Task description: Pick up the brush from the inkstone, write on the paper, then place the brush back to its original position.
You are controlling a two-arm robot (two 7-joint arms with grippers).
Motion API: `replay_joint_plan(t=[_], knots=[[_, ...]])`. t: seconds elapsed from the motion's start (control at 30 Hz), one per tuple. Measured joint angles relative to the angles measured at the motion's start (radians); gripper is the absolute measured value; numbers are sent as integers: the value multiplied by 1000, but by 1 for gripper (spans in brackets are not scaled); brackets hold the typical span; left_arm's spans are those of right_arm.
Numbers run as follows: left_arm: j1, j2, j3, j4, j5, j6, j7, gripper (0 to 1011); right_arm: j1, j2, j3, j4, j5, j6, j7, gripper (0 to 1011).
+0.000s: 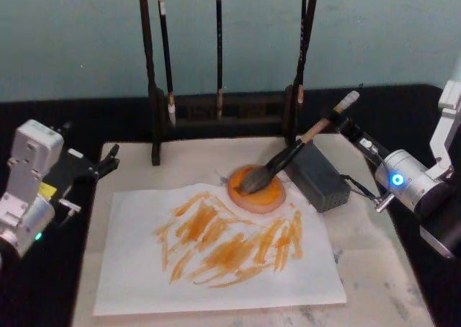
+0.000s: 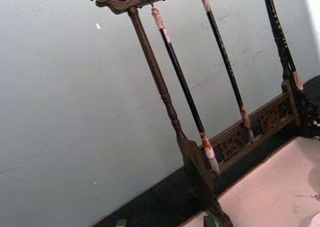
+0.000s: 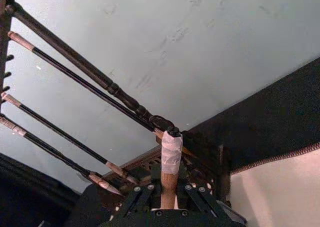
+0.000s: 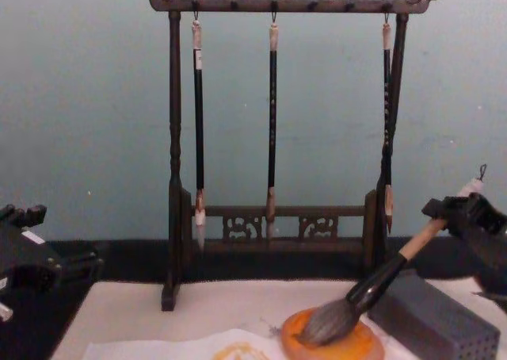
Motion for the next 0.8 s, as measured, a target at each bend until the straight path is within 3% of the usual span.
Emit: replay_joint_plan(t=[0.6, 0.8], knots=[[0, 0, 0, 0, 0, 0, 0, 1001, 2, -1, -2, 1, -6, -1, -8, 169], [0, 0, 0, 0, 0, 0, 0, 1001, 2, -1, -1, 1, -6, -1, -7, 313]])
